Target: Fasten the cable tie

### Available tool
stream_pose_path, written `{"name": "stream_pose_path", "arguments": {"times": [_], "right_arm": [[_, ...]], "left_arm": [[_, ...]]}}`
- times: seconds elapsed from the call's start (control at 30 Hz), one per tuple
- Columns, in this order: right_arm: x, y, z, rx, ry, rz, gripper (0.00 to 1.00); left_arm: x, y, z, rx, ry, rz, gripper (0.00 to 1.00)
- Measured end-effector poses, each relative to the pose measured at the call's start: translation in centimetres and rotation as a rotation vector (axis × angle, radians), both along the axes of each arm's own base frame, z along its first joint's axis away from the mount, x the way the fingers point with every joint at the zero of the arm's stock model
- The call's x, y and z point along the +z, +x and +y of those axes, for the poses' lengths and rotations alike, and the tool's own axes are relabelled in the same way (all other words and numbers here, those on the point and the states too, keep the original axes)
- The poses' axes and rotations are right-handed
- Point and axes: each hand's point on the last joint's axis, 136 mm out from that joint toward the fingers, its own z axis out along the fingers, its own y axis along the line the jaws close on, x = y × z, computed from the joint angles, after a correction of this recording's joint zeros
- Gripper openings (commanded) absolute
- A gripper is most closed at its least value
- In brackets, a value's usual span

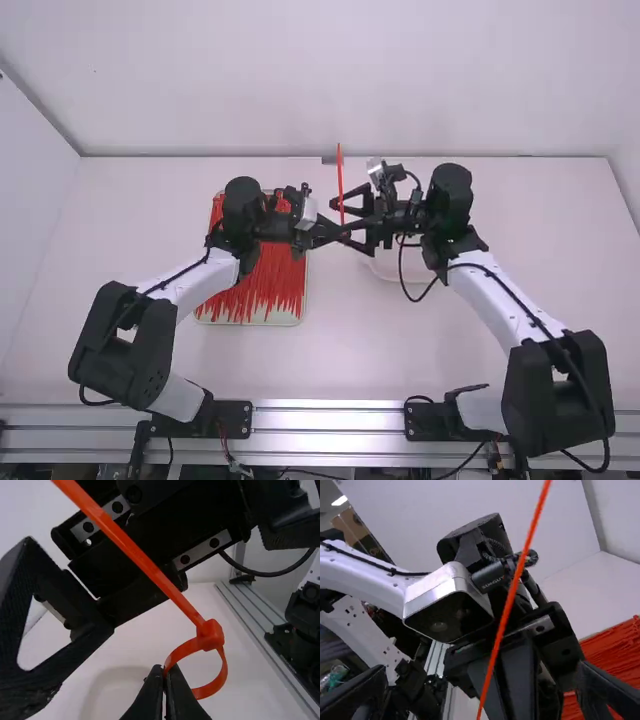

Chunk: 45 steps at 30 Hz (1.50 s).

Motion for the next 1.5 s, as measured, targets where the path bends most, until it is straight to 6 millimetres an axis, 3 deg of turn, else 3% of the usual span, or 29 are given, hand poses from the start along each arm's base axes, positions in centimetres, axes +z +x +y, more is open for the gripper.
{"name": "stream_pose_path", "arguments": {"times": [0.07, 0.13, 0.17, 0.3, 0.33, 0.67, 0.77, 0.8, 0.83, 1.1, 1.33, 1.5], "right_arm": [[0.2, 0.0, 0.1, 0.002, 0.003, -0.012, 0.65], [0.2, 0.0, 0.0, 0.001, 0.005, -0.01, 0.51], [0.3, 0.0, 0.1, 0.001, 0.006, -0.005, 0.34], [0.2, -0.1, 0.1, 0.003, 0.003, 0.018, 0.18], [0.0, -0.1, 0.0, 0.003, -0.001, 0.032, 0.0], [-0.3, -0.2, 0.0, 0.009, -0.008, 0.07, 0.0], [-0.3, -0.1, 0.0, 0.005, -0.009, 0.073, 0.0], [-0.3, 0.0, -0.1, 0.002, -0.009, 0.075, 0.0], [-0.3, 0.1, -0.3, -0.003, -0.008, 0.073, 0.0], [-0.1, 1.1, -2.4, -0.035, -0.002, 0.087, 0.0], [0.6, 2.9, -6.4, -0.141, 0.007, 0.077, 0.0], [-0.2, 3.9, -8.6, -0.208, 0.0, 0.126, 0.0]], "left_arm": [[0.0, 0.0, 0.0, 0.0, 0.0, 0.0, 0.02], [0.0, 0.0, 0.0, 0.0, 0.0, 0.0, 0.02], [0.0, 0.0, 0.0, 0.0, 0.0, 0.0, 0.02], [0.0, 0.0, 0.0, 0.0, 0.0, 0.0, 0.02], [0.0, 0.0, 0.0, 0.001, 0.0, -0.001, 0.02], [0.0, 0.2, 0.0, 0.012, 0.001, 0.002, 0.04], [0.0, 0.2, 0.0, 0.011, 0.001, 0.001, 0.11], [0.0, 0.2, 0.0, 0.011, 0.001, -0.001, 0.83], [0.0, 0.2, 0.0, 0.011, 0.0, -0.002, 0.99], [0.1, 0.2, 0.0, 0.014, -0.001, 0.009, 0.99], [0.3, 1.2, 0.1, 0.067, -0.006, 0.06, 0.99], [0.8, 2.4, 0.4, 0.1, 0.009, 0.123, 0.99]]}}
